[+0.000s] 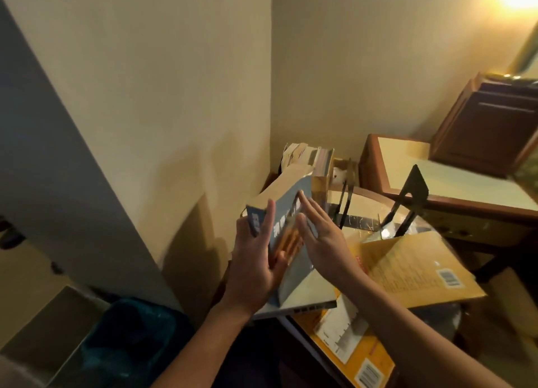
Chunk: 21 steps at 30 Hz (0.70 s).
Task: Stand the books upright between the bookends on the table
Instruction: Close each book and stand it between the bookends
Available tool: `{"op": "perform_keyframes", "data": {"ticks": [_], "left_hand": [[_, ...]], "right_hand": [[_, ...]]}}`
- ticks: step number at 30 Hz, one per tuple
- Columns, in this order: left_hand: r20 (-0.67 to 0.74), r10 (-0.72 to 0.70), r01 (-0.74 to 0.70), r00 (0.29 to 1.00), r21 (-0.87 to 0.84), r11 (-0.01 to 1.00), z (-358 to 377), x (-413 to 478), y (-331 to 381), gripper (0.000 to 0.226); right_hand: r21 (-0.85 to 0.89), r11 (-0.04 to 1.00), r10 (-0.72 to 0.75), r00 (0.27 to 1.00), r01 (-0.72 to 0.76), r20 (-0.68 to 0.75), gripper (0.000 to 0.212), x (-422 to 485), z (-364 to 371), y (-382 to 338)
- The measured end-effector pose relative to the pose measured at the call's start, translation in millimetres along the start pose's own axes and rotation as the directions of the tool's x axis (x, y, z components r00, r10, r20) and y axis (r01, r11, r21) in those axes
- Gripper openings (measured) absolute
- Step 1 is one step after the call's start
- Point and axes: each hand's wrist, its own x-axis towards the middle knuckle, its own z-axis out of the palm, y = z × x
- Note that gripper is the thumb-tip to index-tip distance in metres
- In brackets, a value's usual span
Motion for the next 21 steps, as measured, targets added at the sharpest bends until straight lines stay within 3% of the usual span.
{"op": "perform_keyframes", "data": {"ticks": [6,9,12,18,21], "left_hand": [[0.117,0.000,-0.002,0.993,0.019,1.000,-11.9,-3.1,18.2,0.110],[0.147,0.015,-0.015,0.989,-0.002,1.000,-18.8,-1.3,27.0,0.095],[0.099,0.064,-0.061,0.993,-0.024,0.998,-21.1,1.2,34.3,0.065],[0.000,0.099,-0.098,0.995,-0.185,0.978,-18.6,6.3,56.0,0.034],[-0.085,0.079,-0.096,0.993,-0.226,0.969,-11.6,5.3,63.6,0.032]], "right_hand": [[0.167,0.985,-0.037,0.999,0.032,0.027,0.056,-10.5,-6.1,-17.5],[0.230,0.973,-0.029,0.999,0.023,0.025,0.062,-16.7,-8.8,-17.2],[0.271,0.962,-0.032,0.999,0.026,0.020,0.061,-22.9,-13.4,-18.6],[0.413,0.911,-0.012,0.998,-0.012,0.055,0.056,-34.3,-24.6,-28.5],[0.484,0.874,0.013,0.998,-0.043,0.065,0.049,-37.1,-29.8,-29.6]]}}
